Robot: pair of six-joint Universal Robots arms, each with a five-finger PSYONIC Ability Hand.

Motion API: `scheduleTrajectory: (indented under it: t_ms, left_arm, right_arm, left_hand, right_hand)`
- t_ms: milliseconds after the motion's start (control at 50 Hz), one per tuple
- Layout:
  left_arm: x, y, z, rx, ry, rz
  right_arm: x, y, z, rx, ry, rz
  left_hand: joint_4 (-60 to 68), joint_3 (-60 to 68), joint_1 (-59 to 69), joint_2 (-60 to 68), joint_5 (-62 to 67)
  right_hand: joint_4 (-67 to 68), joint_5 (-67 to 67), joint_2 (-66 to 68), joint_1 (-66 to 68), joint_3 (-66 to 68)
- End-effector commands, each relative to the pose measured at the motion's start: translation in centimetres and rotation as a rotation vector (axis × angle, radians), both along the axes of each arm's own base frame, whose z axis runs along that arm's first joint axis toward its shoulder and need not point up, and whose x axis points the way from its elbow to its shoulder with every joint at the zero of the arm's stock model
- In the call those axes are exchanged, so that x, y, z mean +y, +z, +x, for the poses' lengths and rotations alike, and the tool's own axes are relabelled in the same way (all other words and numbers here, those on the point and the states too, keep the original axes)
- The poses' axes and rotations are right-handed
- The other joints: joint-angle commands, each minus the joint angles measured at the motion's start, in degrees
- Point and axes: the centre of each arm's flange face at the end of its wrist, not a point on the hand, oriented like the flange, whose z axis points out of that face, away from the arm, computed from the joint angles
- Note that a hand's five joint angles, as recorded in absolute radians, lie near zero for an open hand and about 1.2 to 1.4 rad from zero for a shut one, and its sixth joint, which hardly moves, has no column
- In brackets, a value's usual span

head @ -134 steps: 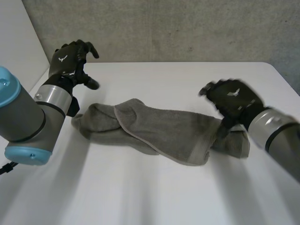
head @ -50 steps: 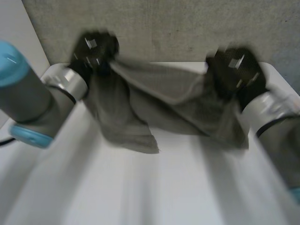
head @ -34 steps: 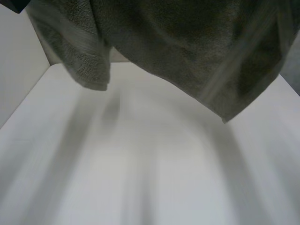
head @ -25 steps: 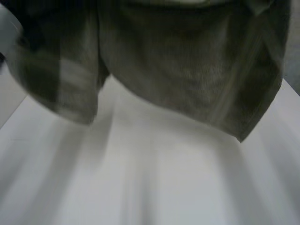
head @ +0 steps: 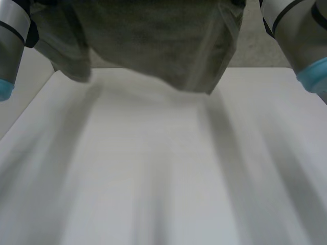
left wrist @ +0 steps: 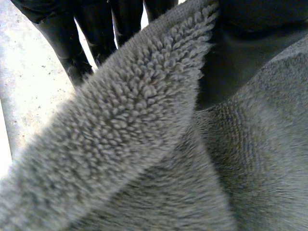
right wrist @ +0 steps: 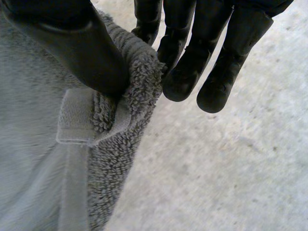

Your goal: Fold the towel.

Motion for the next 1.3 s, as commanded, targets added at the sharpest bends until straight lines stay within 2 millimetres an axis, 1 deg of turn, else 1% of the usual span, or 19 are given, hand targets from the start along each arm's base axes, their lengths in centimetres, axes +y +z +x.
scheduleTrajectory:
  t_ms: [20, 40, 60, 80, 100, 140, 160, 180, 220, 240, 260, 280, 320, 440, 540, 720, 880, 1000, 1300]
  left_arm:
    - [3.8, -6.3, -0.6, -0.081, -0.070, 0.204]
    - [4.8, -8.9, -0.8, -0.108, -0.097, 0.277]
    - [4.8, -8.9, -0.8, -0.108, -0.097, 0.278]
    - [5.7, -11.3, -0.7, -0.131, -0.116, 0.347]
    - [5.8, -11.3, -0.7, -0.131, -0.116, 0.348]
    - [7.6, -16.1, -0.5, -0.175, -0.146, 0.481]
    - [7.6, -16.1, -0.5, -0.175, -0.146, 0.482]
    - [8.5, -18.1, -0.2, -0.194, -0.148, 0.539]
    - [10.2, -22.1, 0.2, -0.244, -0.150, 0.660]
    - [10.2, -22.1, 0.2, -0.244, -0.150, 0.661]
    - [10.8, -24.1, 0.4, -0.278, -0.153, 0.721]
    - [10.8, -24.1, 0.4, -0.278, -0.153, 0.722]
    - [11.5, -25.7, 0.4, -0.352, -0.157, 0.761]
    - [10.9, -25.0, 0.5, -0.402, -0.138, 0.720]
    - [9.7, -21.4, 0.7, -0.364, -0.109, 0.605]
    - [10.7, -20.2, 1.1, -0.354, -0.108, 0.597]
    - [13.4, -22.5, 2.1, -0.379, -0.107, 0.703]
    - [14.1, -24.5, 4.0, -0.374, -0.057, 0.799]
    - [15.5, -26.3, 6.3, -0.364, 0.011, 0.908]
  right_arm:
    - [2.1, -5.6, -0.1, 0.176, 0.104, 0.250]
    - [2.1, -5.7, -0.1, 0.177, 0.105, 0.250]
    - [2.7, -7.7, 0.0, 0.222, 0.154, 0.307]
    - [3.8, -9.6, -0.1, 0.269, 0.201, 0.359]
    - [3.8, -9.6, -0.1, 0.269, 0.201, 0.359]
    - [4.5, -11.3, -0.2, 0.304, 0.235, 0.409]
    - [5.2, -13.2, -0.2, 0.336, 0.267, 0.465]
    - [5.8, -14.9, -0.3, 0.368, 0.289, 0.515]
    - [6.1, -16.8, -0.5, 0.395, 0.296, 0.567]
    - [6.1, -16.8, -0.5, 0.396, 0.296, 0.567]
    - [6.3, -19.3, -0.6, 0.433, 0.301, 0.629]
    - [6.1, -20.7, -1.0, 0.452, 0.291, 0.663]
    - [5.8, -21.5, -1.6, 0.461, 0.278, 0.684]
    - [5.3, -22.1, -2.8, 0.453, 0.247, 0.702]
    - [5.4, -21.0, -3.7, 0.431, 0.220, 0.668]
    - [6.0, -21.9, -5.5, 0.399, 0.157, 0.616]
    - [7.0, -24.9, -6.6, 0.386, 0.093, 0.569]
    - [6.7, -25.1, -6.8, 0.378, 0.076, 0.551]
    - [5.8, -25.6, -7.9, 0.311, 0.017, 0.577]
  left_hand:
    - [1.9, 2.8, 6.6, 4.2, 5.8]
    - [1.9, 2.8, 6.6, 4.2, 5.8]
    - [1.9, 2.8, 6.6, 4.2, 5.8]
    - [1.9, 2.8, 6.6, 4.2, 5.8]
    - [1.9, 2.8, 6.6, 4.2, 5.8]
    - [1.9, 2.8, 6.6, 4.2, 5.8]
    - [1.9, 2.8, 6.6, 4.2, 5.8]
    - [1.9, 2.8, 6.6, 4.2, 5.8]
    - [-10.8, -9.9, -6.1, -8.5, -6.9]
    - [-10.9, -10.0, -6.2, -8.6, -7.0]
    - [-20.4, -19.4, -15.7, -18.1, -16.4]
    - [-20.5, -19.5, -15.8, -18.1, -16.5]
    - [-35.7, -34.8, -31.0, -33.4, -31.8]
    - [-47.4, -46.5, -42.7, -45.1, -43.5]
    - [-61.5, -60.5, -56.8, -59.2, -57.6]
    - [-62.7, -61.8, -58.0, -60.4, -58.8]
    - [-62.2, -61.3, -57.5, -59.9, -58.3]
    - [-61.5, -60.6, -56.8, -59.2, -57.6]
    - [-60.2, -59.2, -55.5, -57.8, -56.2]
  right_hand:
    - [2.9, 4.2, 5.6, 3.8, 3.3]
    - [2.9, 4.2, 5.6, 3.8, 3.3]
    - [2.9, 4.2, 5.6, 3.8, 3.3]
    - [2.9, 4.2, 5.6, 3.8, 3.3]
    - [2.9, 4.2, 5.6, 3.8, 3.3]
    - [2.9, 4.2, 5.6, 3.8, 3.3]
    - [2.9, 4.2, 5.6, 3.8, 3.3]
    - [2.9, 4.2, 5.6, 3.8, 3.3]
    - [2.9, 4.2, 5.6, 3.8, 3.3]
    - [2.9, 4.2, 5.6, 3.8, 3.3]
    - [2.9, 4.2, 5.6, 3.8, 3.3]
    - [2.9, 4.2, 5.6, 3.8, 3.3]
    - [2.9, 4.2, 5.6, 3.8, 3.3]
    - [2.9, 4.2, 5.6, 3.8, 3.3]
    - [2.9, 4.2, 5.6, 3.8, 3.3]
    - [2.9, 4.2, 5.6, 3.8, 3.3]
    - [2.9, 4.2, 5.6, 3.8, 3.3]
    - [2.9, 4.2, 5.6, 3.8, 3.3]
    - [2.9, 4.2, 5.6, 3.8, 3.3]
